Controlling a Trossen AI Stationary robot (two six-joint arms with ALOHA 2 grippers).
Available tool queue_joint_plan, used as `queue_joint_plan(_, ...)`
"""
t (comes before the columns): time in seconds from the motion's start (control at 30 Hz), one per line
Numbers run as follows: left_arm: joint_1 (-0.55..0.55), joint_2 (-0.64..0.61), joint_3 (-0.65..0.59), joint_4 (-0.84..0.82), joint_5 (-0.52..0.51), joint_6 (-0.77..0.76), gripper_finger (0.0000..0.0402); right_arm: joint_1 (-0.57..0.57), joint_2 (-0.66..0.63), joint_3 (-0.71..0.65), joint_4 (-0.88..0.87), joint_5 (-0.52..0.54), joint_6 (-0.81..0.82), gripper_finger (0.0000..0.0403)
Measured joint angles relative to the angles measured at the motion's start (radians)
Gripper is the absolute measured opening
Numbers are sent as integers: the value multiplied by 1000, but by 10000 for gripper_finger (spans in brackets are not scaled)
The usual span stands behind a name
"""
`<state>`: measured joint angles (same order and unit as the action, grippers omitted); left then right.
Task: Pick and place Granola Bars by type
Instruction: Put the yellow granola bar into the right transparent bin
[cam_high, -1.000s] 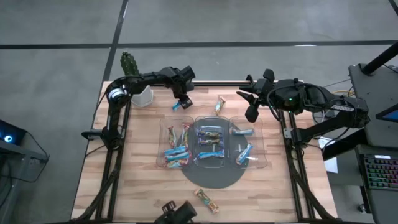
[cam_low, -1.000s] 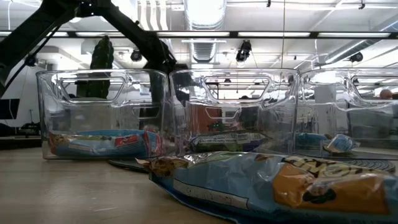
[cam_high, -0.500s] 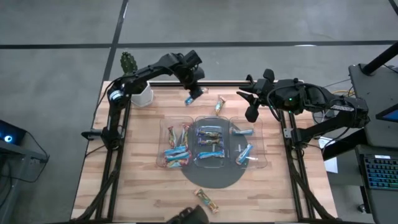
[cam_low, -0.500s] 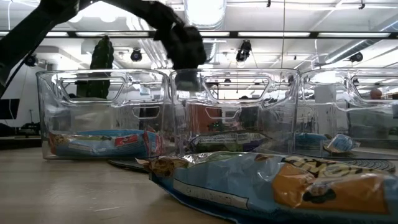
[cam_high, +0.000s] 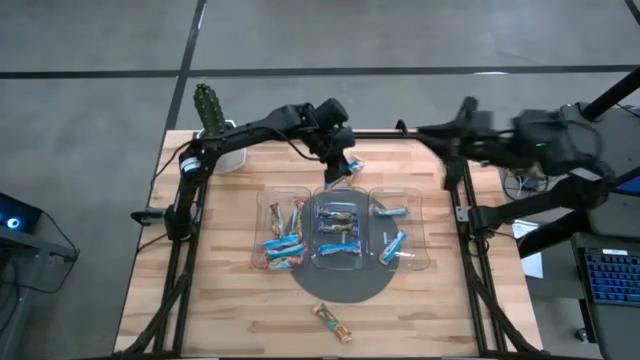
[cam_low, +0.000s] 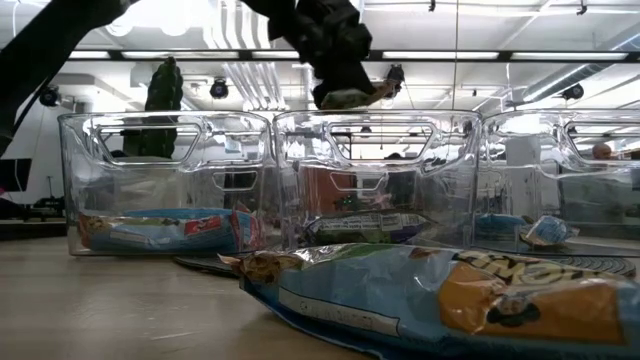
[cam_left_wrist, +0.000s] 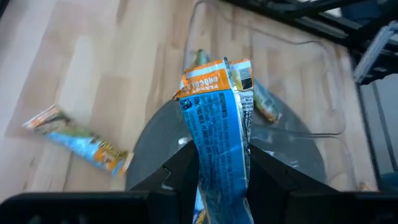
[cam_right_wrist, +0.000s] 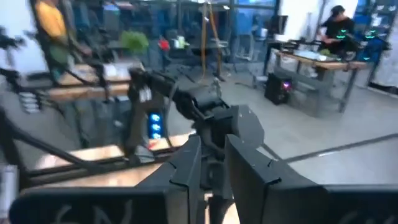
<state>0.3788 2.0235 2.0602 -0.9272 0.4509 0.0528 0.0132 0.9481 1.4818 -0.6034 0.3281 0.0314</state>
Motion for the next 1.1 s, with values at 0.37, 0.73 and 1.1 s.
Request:
queue_joint_plan(0.37,-50,0,-3,143,88,-30,96,0,-223,-1,-330,-81,98,9)
queue_joint_plan(0.73,-148,79,-3,356,153,-131,93,0,-286,-4,-417,-119,148,8)
queue_joint_plan(1.1,-198,156,-4,571,159,-194,84,0,-258,-18,-448,-119,176,8)
